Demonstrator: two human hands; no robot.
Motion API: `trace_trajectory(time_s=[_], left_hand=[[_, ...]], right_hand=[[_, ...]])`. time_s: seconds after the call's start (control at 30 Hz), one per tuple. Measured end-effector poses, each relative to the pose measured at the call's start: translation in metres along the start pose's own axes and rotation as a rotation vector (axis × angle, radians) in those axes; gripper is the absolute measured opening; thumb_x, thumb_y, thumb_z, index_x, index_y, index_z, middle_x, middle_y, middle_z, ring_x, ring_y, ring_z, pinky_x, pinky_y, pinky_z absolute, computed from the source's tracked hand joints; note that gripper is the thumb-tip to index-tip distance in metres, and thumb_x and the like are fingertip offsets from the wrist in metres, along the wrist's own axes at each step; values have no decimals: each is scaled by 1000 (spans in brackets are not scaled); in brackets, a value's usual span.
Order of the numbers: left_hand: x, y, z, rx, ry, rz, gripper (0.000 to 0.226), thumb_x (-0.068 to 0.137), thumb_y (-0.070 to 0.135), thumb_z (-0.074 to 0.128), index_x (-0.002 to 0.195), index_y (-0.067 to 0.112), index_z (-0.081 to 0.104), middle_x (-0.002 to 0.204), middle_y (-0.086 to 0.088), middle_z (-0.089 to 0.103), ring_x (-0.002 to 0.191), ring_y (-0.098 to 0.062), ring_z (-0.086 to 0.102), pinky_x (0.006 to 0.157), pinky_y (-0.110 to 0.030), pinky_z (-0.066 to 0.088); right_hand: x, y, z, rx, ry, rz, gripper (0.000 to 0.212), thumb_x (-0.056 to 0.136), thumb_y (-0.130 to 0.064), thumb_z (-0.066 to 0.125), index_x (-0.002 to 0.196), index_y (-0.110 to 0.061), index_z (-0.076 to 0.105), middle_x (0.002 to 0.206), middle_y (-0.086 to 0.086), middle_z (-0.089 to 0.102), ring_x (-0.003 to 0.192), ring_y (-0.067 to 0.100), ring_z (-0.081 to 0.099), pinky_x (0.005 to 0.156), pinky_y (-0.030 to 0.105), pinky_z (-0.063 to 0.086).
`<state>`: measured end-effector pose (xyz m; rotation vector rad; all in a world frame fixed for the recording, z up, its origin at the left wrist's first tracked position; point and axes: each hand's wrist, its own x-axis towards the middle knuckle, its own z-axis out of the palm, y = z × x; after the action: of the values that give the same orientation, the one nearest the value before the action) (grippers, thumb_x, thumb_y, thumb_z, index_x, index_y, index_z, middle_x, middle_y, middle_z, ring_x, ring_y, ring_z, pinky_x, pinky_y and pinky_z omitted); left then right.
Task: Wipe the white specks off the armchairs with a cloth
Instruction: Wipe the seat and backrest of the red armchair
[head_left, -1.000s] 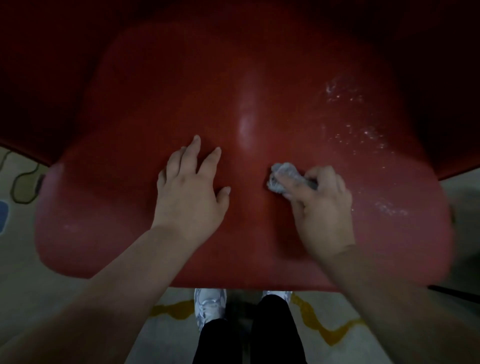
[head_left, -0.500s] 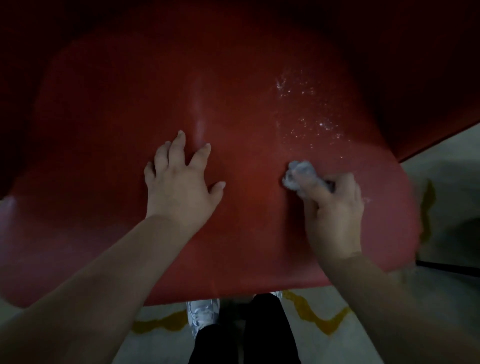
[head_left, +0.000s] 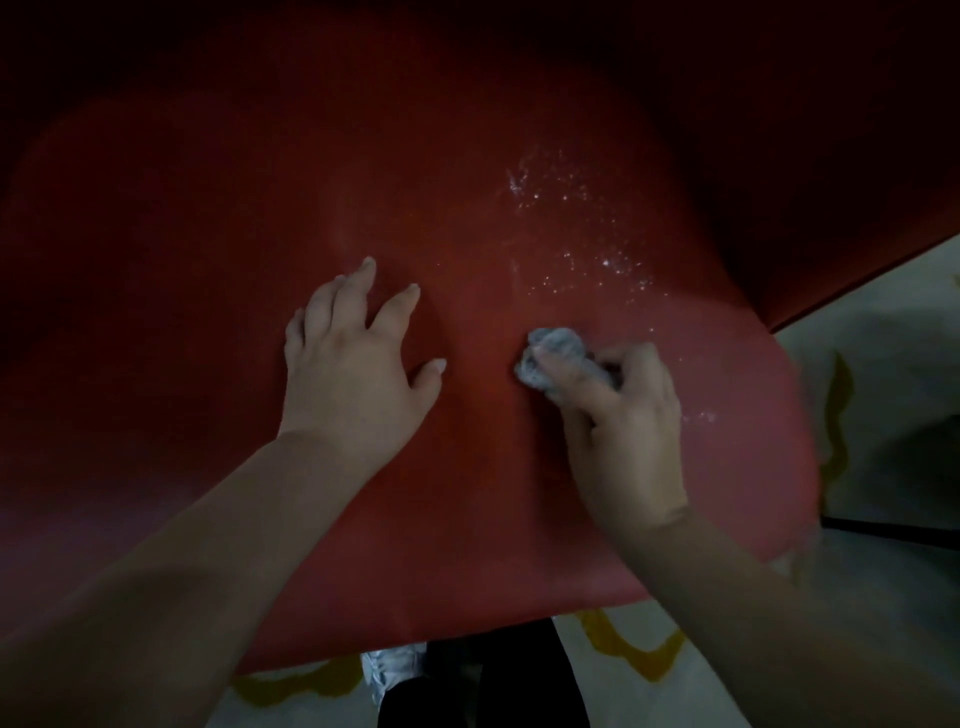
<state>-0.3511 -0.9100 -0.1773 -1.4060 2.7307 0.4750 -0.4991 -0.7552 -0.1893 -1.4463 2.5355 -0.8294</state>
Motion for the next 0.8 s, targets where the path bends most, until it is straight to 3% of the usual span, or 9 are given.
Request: trace_trajectory(time_s=[0.1, 0.2, 0.27, 0.4, 0.5, 0.63, 0.8], left_hand=[[8, 4, 2, 5, 24, 14, 68, 83, 56, 55, 144, 27, 41, 155, -9, 25, 142, -30, 21, 114, -56, 20], [21, 4, 2, 17, 52, -9, 69, 82, 59, 52, 143, 27, 43, 154, -11, 29, 141, -31, 24, 114, -57, 22], [29, 3, 0, 18, 55, -27, 70, 81, 59, 52, 143, 26, 43, 154, -11, 29, 140, -31, 24, 113, -57, 22], [43, 3, -4, 20, 50, -62, 73, 81, 59, 54, 143, 25, 42, 154, -11, 29, 141, -32, 22, 113, -58, 21], [53, 7, -6, 12, 47, -63, 74, 81, 59, 56, 144, 25, 40, 154, -11, 29, 141, -32, 22, 113, -58, 20], [69, 12, -8, 15, 59, -60, 74, 81, 60, 56, 144, 24, 41, 153, -11, 30, 141, -31, 23, 114, -57, 20], [92, 14, -13, -4, 55, -61, 75, 81, 61, 54, 145, 26, 38, 155, -9, 27, 142, -29, 19, 116, -54, 17]], right_hand=[[48, 0, 6, -8, -80, -93, 32, 87, -14, 66, 115, -30, 70, 97, 13, 54, 86, 31, 52, 74, 48, 48], [103, 21, 7, -70, -12, 10, 31, 87, -20, 63, 116, -32, 68, 104, 14, 54, 94, 35, 51, 81, 48, 46], [98, 25, 7, -91, 39, 102, 33, 88, -20, 62, 118, -33, 67, 105, 14, 53, 94, 35, 51, 81, 48, 46], [49, 3, 9, -6, -7, 22, 36, 85, -11, 69, 113, -33, 69, 99, 12, 54, 87, 31, 52, 73, 48, 48], [87, 2, 15, 34, -101, -47, 36, 85, -14, 68, 115, -34, 68, 100, 10, 53, 90, 29, 52, 76, 50, 48], [158, 15, 22, 1, -67, -5, 36, 86, -19, 66, 116, -38, 66, 103, 7, 53, 96, 27, 50, 84, 47, 45], [118, 15, 17, 14, -12, 38, 36, 86, -14, 64, 116, -33, 68, 102, 12, 54, 90, 31, 53, 77, 51, 48]])
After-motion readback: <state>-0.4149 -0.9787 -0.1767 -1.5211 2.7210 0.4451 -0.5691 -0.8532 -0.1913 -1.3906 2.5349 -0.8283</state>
